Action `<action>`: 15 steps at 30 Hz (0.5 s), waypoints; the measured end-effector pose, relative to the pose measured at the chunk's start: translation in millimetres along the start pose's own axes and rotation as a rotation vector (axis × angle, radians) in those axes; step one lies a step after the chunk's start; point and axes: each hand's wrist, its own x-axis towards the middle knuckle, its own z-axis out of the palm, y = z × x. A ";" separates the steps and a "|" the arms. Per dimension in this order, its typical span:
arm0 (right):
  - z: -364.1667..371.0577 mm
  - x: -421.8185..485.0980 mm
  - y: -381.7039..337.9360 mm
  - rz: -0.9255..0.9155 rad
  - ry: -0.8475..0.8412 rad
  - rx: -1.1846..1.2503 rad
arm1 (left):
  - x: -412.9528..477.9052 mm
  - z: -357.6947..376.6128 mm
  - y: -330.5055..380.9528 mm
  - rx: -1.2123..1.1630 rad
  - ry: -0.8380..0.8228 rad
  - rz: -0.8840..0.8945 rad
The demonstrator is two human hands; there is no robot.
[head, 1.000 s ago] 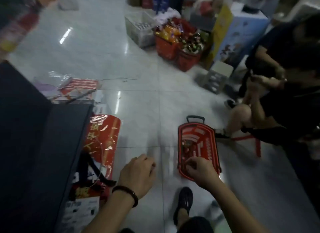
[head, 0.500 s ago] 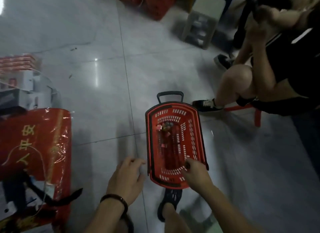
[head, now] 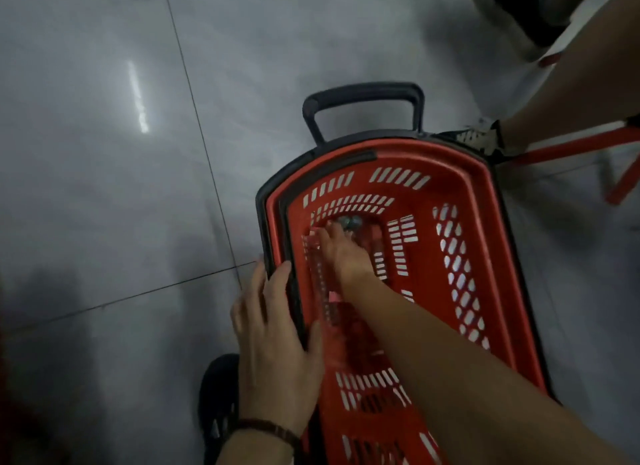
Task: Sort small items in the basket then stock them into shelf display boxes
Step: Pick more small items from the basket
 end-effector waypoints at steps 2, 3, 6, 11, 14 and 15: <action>13.5 31.2 -3.0 -0.034 0.066 -0.049 | 2.8 8.1 -7.5 -0.058 0.039 0.034; 19.1 41.6 -3.5 -0.049 0.101 -0.073 | 4.5 11.5 -10.8 -0.083 0.061 0.051; 36.5 58.8 -2.0 -0.059 0.183 -0.096 | 6.1 19.8 -18.8 -0.122 0.099 0.072; 51.0 67.5 1.9 -0.069 0.207 -0.082 | 7.0 24.9 -19.4 -0.143 0.134 0.109; 52.5 68.9 3.4 -0.082 0.220 -0.018 | 8.9 26.5 -20.1 -0.136 0.131 0.128; 54.1 69.1 4.9 -0.094 0.230 -0.005 | 8.8 26.4 -20.7 -0.129 0.122 0.129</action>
